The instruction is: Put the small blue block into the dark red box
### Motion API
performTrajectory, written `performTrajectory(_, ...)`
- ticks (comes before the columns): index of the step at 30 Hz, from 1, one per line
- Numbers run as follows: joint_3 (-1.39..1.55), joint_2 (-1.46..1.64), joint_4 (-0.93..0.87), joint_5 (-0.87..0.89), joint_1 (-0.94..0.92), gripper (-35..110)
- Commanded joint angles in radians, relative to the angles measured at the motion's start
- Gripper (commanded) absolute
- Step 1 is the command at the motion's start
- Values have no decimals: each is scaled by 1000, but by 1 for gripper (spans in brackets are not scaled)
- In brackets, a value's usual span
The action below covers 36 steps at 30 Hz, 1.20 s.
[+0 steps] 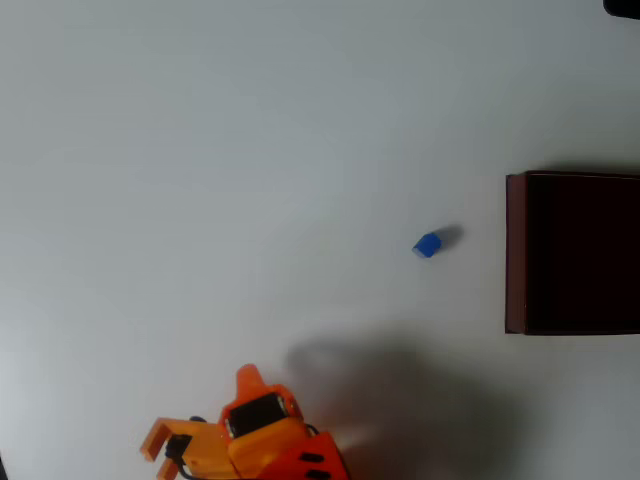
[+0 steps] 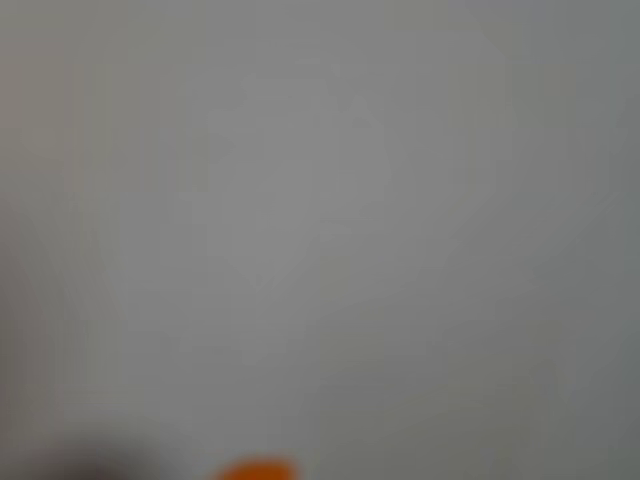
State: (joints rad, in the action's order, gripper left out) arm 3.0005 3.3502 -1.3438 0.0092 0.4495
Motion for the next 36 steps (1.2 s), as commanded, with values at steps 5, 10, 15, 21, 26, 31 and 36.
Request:
performTrajectory(5, 5, 9, -6, 12, 15, 0)
performTrajectory(10, 5, 9, -6, 12, 15, 0)
performTrajectory(15, 5, 9, -6, 12, 17, 0)
performTrajectory(21, 5, 8, -6, 12, 15, 0)
performTrajectory(26, 5, 8, -6, 12, 15, 0)
performTrajectory(31, 5, 9, -6, 31, -3, 0)
performTrajectory(36, 25, 9, 91, 178, -25, 0)
